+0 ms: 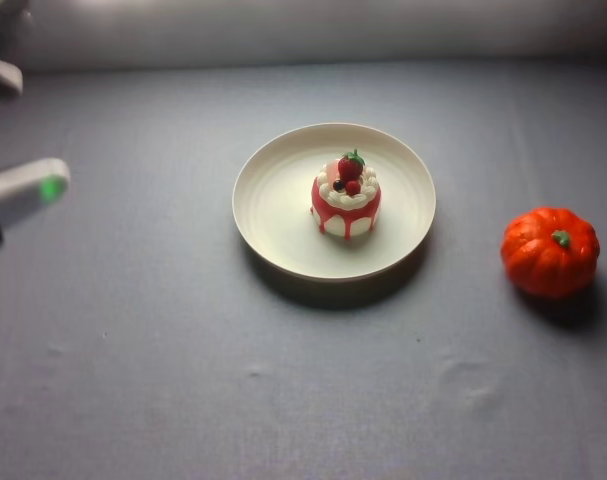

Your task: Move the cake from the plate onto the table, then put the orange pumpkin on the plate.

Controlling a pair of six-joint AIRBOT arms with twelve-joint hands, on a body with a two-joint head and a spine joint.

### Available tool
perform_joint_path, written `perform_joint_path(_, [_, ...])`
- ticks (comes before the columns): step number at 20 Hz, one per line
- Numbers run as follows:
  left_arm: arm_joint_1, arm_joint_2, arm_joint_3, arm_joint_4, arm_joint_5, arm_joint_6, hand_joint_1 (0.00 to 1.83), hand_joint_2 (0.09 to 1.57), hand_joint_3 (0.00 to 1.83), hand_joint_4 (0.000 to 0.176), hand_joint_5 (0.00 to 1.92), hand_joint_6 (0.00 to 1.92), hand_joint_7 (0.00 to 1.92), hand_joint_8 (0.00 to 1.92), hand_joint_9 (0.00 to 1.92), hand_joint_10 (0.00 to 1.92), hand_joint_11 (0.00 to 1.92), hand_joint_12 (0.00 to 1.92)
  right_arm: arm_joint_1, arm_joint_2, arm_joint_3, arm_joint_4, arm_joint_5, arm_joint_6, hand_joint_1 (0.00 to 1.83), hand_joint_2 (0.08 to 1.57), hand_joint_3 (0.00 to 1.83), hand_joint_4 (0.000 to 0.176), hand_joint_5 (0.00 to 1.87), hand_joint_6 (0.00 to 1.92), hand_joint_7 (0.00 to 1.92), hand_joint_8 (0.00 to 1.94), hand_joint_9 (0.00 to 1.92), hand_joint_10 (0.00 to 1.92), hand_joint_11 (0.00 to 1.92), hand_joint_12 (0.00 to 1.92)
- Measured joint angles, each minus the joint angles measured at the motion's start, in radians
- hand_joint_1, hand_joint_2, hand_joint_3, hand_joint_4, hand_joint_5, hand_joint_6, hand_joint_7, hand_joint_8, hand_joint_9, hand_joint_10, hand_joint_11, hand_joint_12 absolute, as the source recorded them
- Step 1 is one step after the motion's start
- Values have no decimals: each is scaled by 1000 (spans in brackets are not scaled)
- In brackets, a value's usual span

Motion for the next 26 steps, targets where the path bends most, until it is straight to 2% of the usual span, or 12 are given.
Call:
perform_joint_path(8, [0,0,0,-1,0,-2,0,1111,34,43,0,0,0,0,0,0,0,0,0,0,0,0,-2,0,231,1048,19,110,0,0,0,0,0,0,0,0])
perform_joint_path(9, [0,0,0,0,1,-2,0,1117,33,38,0,0,0,0,0,0,0,0,0,0,0,0,-2,0,227,1038,13,118,0,0,0,0,0,0,0,0])
perform_joint_path(12, [0,0,0,2,3,-1,0,1118,26,65,0,0,0,0,0,0,0,0,0,0,0,0,-6,0,233,1054,16,102,0,0,0,0,0,0,0,0])
perform_joint_path(13, [0,-1,0,3,5,-2,0,1121,25,88,0,0,0,0,0,0,0,0,0,0,0,0,-10,0,243,1044,10,104,0,0,0,0,0,0,0,0])
perform_joint_path(15, [0,-13,13,8,21,-1,0,1139,29,109,0,0,0,0,0,0,0,0,0,-6,7,-2,-29,0,268,1045,9,97,0,0,0,0,0,0,0,0])
perform_joint_path(16, [0,-16,14,6,29,-1,0,1140,28,110,0,0,0,0,0,0,0,0,0,-8,7,0,-35,0,300,1042,6,108,0,0,0,0,0,0,0,0])
perform_joint_path(18, [0,-26,23,13,48,-1,0,1126,19,116,0,0,0,0,0,0,0,0,0,-14,11,4,-47,0,333,1050,8,105,0,0,0,0,0,0,0,0])
perform_joint_path(22, [-25,-39,43,31,77,-1,0,1143,16,64,0,0,0,0,0,0,0,0,0,-16,13,0,-70,0,340,1044,4,104,0,0,0,0,0,0,0,0])
perform_joint_path(23, [-43,-51,52,40,100,0,0,1163,22,48,0,0,0,0,0,0,0,0,1,-18,16,-2,-71,0,337,1046,4,120,0,0,0,0,0,0,0,0])
perform_joint_path(24, [-64,-63,60,53,122,-1,0,1179,27,46,0,0,0,0,0,0,0,0,1,-19,17,-1,-71,0,339,1052,7,126,0,0,0,0,0,0,0,0])
perform_joint_path(25, [-107,-80,77,86,162,0,0,1171,21,62,0,0,0,0,0,0,0,0,1,-19,17,0,-72,0,335,1052,7,142,0,0,0,0,0,0,0,0])
perform_joint_path(26, [-164,-102,99,128,213,0,0,1150,9,74,0,0,0,0,0,0,0,0,1,-19,17,0,-72,0,343,1051,5,141,0,0,0,0,0,0,0,0])
